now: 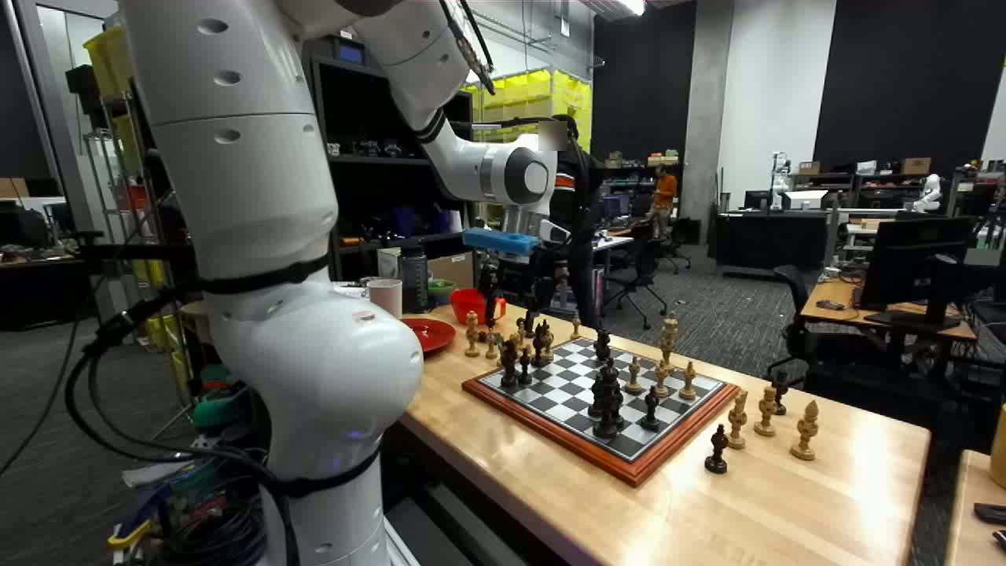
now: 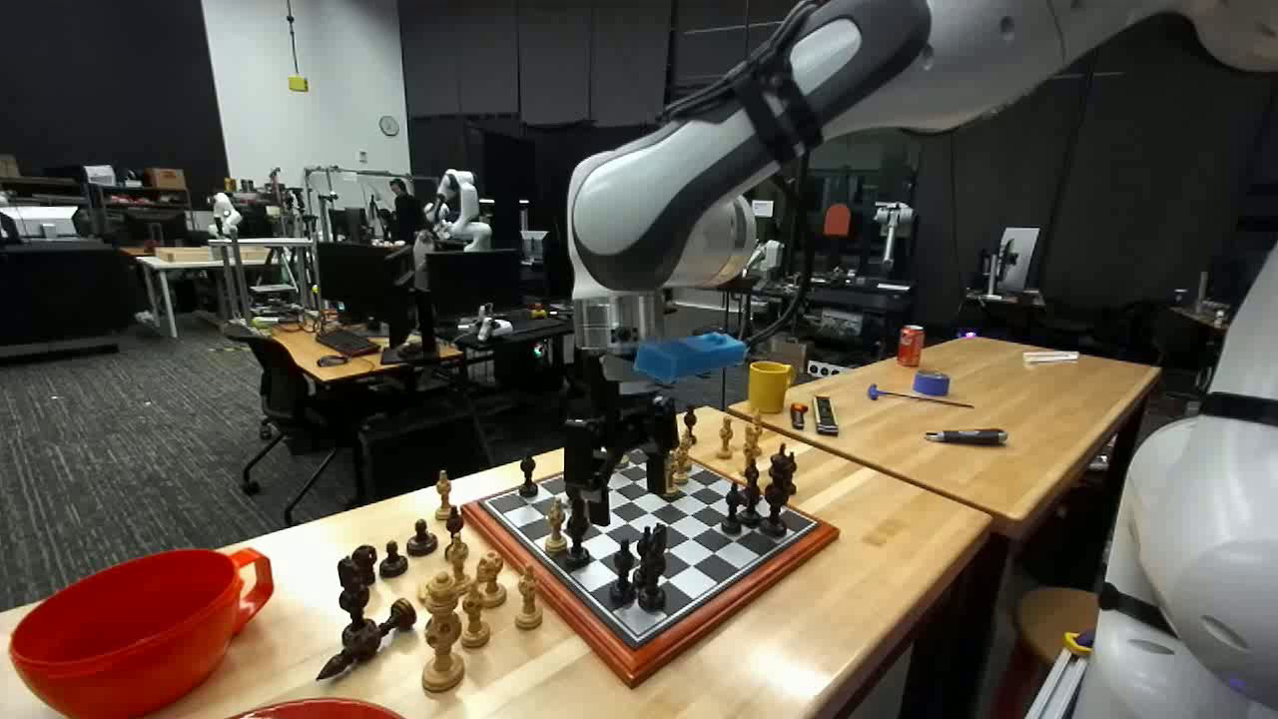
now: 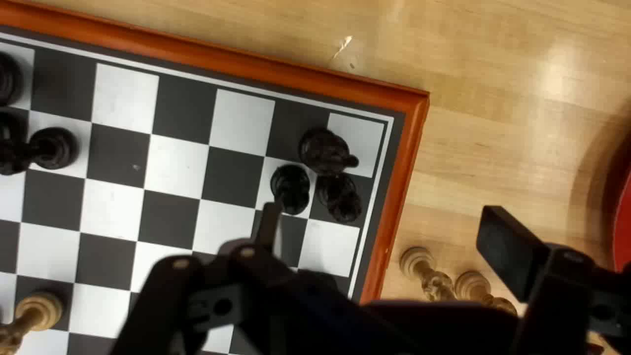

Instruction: Pick up one black chess piece at the top left of the chess board and move it to the center of the chess board

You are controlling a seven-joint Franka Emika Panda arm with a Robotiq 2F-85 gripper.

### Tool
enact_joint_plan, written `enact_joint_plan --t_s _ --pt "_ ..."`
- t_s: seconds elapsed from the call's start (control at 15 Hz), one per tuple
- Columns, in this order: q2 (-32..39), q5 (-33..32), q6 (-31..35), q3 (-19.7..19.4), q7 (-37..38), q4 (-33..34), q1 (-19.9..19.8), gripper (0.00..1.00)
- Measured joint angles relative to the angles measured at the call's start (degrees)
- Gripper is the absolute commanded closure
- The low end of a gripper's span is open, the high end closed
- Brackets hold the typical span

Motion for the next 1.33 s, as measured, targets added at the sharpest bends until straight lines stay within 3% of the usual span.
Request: enact_joint_plan --t_s 0.93,1.33 --pt "2.76 -0.27 -0.05 -0.02 -0.29 3.22 -0.01 0.00" --pt "4.19 -6.53 -0.34 -0.02 -0.23 7.36 -0.23 0.00"
